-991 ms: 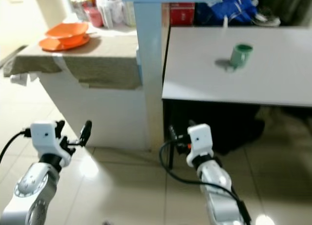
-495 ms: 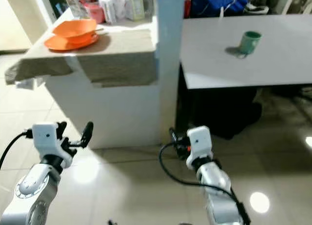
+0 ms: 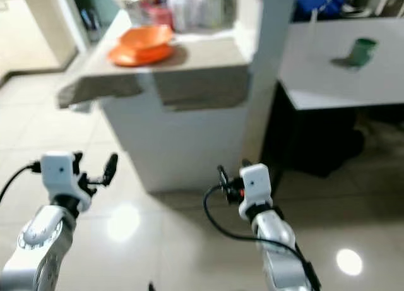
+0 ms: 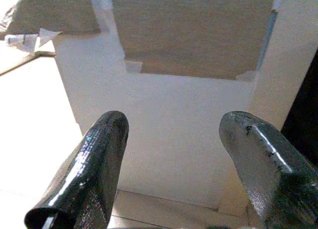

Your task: Setting the table

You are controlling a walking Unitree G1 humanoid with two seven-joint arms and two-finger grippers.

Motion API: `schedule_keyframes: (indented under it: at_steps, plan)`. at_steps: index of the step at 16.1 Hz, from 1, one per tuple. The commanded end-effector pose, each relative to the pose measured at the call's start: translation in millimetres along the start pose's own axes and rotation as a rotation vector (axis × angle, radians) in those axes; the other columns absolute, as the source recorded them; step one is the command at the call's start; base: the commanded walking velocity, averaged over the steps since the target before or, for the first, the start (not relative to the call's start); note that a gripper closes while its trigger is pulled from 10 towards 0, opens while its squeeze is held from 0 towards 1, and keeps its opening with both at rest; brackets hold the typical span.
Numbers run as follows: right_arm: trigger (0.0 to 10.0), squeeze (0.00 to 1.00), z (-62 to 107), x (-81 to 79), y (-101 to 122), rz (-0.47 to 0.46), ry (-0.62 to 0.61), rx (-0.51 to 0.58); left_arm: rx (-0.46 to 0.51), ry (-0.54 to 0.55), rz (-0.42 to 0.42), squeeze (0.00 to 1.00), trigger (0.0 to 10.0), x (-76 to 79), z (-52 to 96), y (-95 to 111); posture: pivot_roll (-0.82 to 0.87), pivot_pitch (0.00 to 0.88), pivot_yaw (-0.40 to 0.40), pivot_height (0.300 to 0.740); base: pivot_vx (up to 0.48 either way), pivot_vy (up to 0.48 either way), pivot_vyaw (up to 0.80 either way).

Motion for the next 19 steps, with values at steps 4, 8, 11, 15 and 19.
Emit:
schedule_keyframes:
  at_steps: [4,8,11,15,19]
  plan:
    - [10.0,0.0,0.9,4.9,4.3,0.011,-0.011,0.012,0.016,0.0,-0.015,0.0,10.0,1.9,-3.0,4.3,-0.13,0.0,0.104,0.74,0.085,0.084,0.0]
    - [10.0,0.0,1.4,4.0,6.4,0.014,-0.009,0.024,0.048,0.01,-0.039,0.0,10.0,-0.9,-4.8,10.6,-0.13,0.0,0.105,0.74,0.396,0.22,0.0]
    - [10.0,0.0,0.5,4.9,9.5,0.011,-0.017,0.044,0.057,-0.01,-0.032,0.0,10.0,1.4,-5.8,12.1,-0.13,0.0,0.106,0.74,0.471,0.0,0.0]
    - [10.0,0.0,-0.9,4.5,11.6,0.011,-0.02,0.053,0.063,-0.02,-0.026,0.0,10.0,3.2,-6.7,12.4,-0.14,0.0,0.108,0.74,0.48,0.0,0.0]
    - [10.0,0.0,-3.0,4.4,9.8,-0.002,-0.024,0.042,0.076,-0.025,-0.016,0.0,10.0,4.8,-7.0,14.7,-0.14,0.0,0.109,0.74,0.48,0.0,-0.68]
Point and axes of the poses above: a point about 5 cm out from each wrist's last joint towards the gripper, its own z axis pointing back from the gripper into the wrist, its own y axis along the axis of the wrist's last joint, x = y × z, the point moved 4 cm from there along -z, pointing out of the wrist towards the gripper, and after that the axes turned 12 degrees about -z, right-handed, at the moved point
